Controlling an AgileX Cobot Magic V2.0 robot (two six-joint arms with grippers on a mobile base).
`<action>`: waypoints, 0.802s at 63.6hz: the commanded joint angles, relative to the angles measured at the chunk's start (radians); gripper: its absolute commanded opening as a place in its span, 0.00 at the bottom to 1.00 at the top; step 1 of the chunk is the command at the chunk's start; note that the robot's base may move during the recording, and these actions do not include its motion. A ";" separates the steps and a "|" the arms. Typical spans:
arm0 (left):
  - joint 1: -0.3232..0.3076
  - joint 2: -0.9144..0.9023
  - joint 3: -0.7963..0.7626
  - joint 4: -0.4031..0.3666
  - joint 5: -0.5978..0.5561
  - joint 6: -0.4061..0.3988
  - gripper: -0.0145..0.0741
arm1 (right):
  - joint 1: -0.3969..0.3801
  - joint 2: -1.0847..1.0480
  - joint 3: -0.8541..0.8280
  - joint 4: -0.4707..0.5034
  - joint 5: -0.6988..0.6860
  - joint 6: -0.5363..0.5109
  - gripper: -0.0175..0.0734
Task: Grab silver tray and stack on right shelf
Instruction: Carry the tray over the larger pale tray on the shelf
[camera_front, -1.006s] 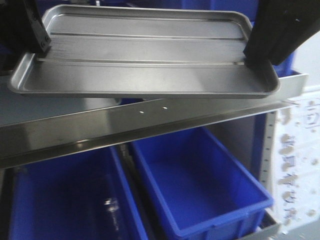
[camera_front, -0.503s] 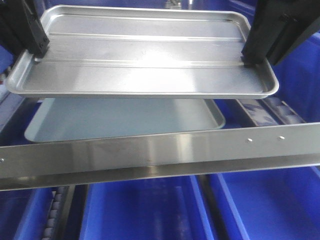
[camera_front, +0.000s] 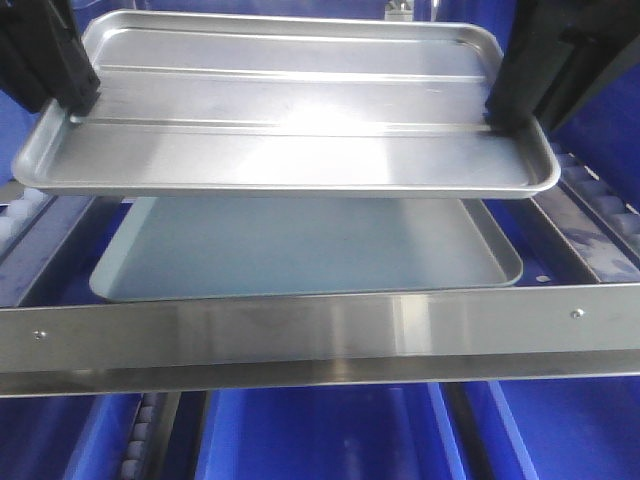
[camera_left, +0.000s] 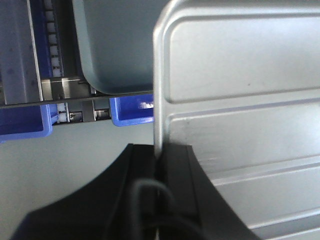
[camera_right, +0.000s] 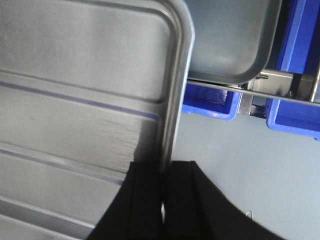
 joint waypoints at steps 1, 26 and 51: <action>-0.005 -0.028 -0.033 0.028 -0.019 0.008 0.06 | -0.004 -0.031 -0.029 -0.024 -0.028 -0.018 0.25; -0.005 -0.028 -0.033 0.028 -0.019 0.008 0.06 | -0.004 -0.031 -0.029 -0.024 -0.028 -0.018 0.25; -0.005 -0.028 -0.033 0.028 -0.019 0.008 0.06 | -0.004 -0.031 -0.029 -0.024 -0.028 -0.018 0.25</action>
